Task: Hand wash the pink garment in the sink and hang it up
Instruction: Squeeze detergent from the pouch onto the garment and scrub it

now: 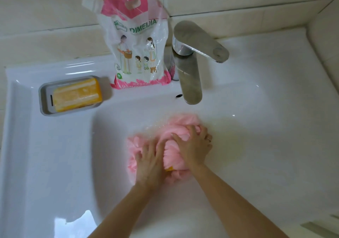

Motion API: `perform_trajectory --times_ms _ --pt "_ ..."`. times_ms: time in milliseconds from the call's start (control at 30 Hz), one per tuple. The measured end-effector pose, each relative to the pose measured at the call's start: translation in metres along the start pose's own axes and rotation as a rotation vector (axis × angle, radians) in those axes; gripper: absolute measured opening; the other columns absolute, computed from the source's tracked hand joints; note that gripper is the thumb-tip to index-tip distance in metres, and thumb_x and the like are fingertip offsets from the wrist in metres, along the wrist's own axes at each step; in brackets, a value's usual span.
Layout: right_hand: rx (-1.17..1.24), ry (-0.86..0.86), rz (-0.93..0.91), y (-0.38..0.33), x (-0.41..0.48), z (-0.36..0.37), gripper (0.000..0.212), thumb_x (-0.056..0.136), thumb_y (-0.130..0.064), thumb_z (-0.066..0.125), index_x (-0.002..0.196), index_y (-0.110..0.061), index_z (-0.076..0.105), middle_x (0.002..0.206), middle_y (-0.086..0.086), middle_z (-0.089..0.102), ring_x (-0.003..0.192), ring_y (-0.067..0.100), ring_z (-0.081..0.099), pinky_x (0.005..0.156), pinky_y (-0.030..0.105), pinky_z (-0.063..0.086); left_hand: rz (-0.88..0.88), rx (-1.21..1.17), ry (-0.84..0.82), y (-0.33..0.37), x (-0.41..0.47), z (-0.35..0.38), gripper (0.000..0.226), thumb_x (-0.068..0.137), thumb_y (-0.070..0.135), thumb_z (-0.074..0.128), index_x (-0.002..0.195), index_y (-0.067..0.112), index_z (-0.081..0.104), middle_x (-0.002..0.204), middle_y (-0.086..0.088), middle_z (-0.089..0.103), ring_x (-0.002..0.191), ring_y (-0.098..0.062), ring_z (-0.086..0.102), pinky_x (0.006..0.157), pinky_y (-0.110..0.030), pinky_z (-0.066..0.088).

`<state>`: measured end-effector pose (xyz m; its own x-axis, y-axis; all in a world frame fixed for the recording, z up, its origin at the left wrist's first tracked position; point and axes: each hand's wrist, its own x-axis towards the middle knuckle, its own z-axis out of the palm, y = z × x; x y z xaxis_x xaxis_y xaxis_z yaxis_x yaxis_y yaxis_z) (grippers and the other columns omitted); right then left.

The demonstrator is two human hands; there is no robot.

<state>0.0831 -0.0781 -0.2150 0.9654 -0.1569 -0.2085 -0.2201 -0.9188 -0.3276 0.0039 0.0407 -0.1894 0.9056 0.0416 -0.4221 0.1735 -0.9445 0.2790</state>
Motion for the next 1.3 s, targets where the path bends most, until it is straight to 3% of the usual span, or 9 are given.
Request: perform_trajectory --times_ms 167,367,500,667,733,833,900,1067,1300 --pt "0.404 -0.085 -0.061 0.007 0.011 -0.010 0.042 0.064 -0.043 0.081 0.092 -0.015 0.067 0.121 0.001 0.051 0.107 0.021 0.054 0.090 0.031 0.044 -0.056 -0.154 0.079 -0.019 0.014 0.005 0.112 0.044 0.032 0.086 0.139 0.016 0.029 0.109 -0.011 0.064 0.085 -0.034 0.065 0.065 -0.047 0.051" --pt "0.319 0.072 -0.800 -0.004 -0.044 -0.018 0.026 0.065 -0.031 0.055 0.082 -0.015 0.066 0.098 0.001 0.065 0.089 0.016 0.052 0.081 0.035 0.045 -0.189 -0.350 -0.028 -0.013 0.009 0.019 0.041 0.090 0.025 0.057 0.129 0.018 0.050 0.131 -0.001 0.054 0.124 -0.022 0.050 0.102 -0.035 0.040" --pt "0.200 0.176 -0.705 -0.010 -0.037 0.026 0.021 0.067 -0.028 0.054 0.079 -0.016 0.067 0.083 0.002 0.065 0.079 0.021 0.056 0.077 0.035 0.043 -0.276 -0.397 -0.062 -0.020 0.005 0.039 0.069 0.082 0.018 0.072 0.142 0.013 0.038 0.149 -0.005 0.036 0.136 -0.023 0.036 0.111 -0.030 0.028" --pt "0.087 0.043 -0.578 -0.020 0.007 0.029 0.023 0.078 -0.025 0.044 0.066 -0.017 0.062 0.060 0.001 0.060 0.052 0.022 0.059 0.051 0.029 0.045 -0.142 -0.116 0.092 -0.001 0.016 0.027 0.034 0.098 0.021 0.037 0.131 0.019 0.044 0.127 0.000 0.053 0.114 -0.015 0.052 0.093 -0.027 0.043" --pt "0.187 -0.003 -0.415 -0.027 0.015 0.018 0.020 0.080 -0.029 0.050 0.066 -0.018 0.059 0.057 0.001 0.058 0.051 0.024 0.055 0.049 0.027 0.039 -0.091 0.017 0.112 -0.005 0.015 0.020 0.049 0.078 0.035 0.066 0.123 0.020 0.053 0.120 -0.005 0.055 0.110 -0.024 0.048 0.090 -0.039 0.041" --pt "0.471 -0.091 -0.174 -0.027 0.015 -0.013 0.022 0.085 -0.034 0.064 0.102 -0.021 0.057 0.086 -0.008 0.061 0.078 0.018 0.059 0.067 0.025 0.039 -0.103 -0.033 0.222 -0.021 0.013 0.018 0.086 0.028 0.047 0.084 0.108 0.021 0.065 0.115 -0.019 0.053 0.105 -0.034 0.042 0.090 -0.052 0.035" --pt "0.482 -0.059 -0.331 -0.024 -0.001 -0.032 0.038 0.083 -0.046 0.061 0.115 -0.026 0.055 0.093 -0.013 0.060 0.081 0.009 0.055 0.075 0.025 0.042 -0.099 -0.129 0.138 -0.029 0.012 0.027 0.081 0.037 0.039 0.085 0.113 0.019 0.064 0.120 -0.018 0.049 0.107 -0.041 0.048 0.083 -0.054 0.045" --pt "0.172 0.018 -0.724 -0.009 -0.049 0.011 0.030 0.075 -0.048 0.055 0.078 -0.021 0.066 0.078 -0.002 0.063 0.076 0.025 0.059 0.069 0.037 0.048 -0.021 -0.288 0.266 -0.040 0.019 0.055 0.033 0.075 0.036 0.045 0.103 0.023 0.057 0.105 -0.008 0.062 0.102 -0.026 0.048 0.081 -0.042 0.052" --pt "0.184 0.059 -0.627 -0.032 0.023 0.023 0.024 0.077 -0.032 0.056 0.061 -0.016 0.063 0.058 -0.002 0.061 0.052 0.018 0.057 0.053 0.022 0.046 0.013 -0.207 0.231 -0.027 0.022 0.035 0.086 0.031 0.040 0.089 0.106 0.013 0.058 0.097 -0.006 0.064 0.085 -0.032 0.059 0.064 -0.037 0.047"
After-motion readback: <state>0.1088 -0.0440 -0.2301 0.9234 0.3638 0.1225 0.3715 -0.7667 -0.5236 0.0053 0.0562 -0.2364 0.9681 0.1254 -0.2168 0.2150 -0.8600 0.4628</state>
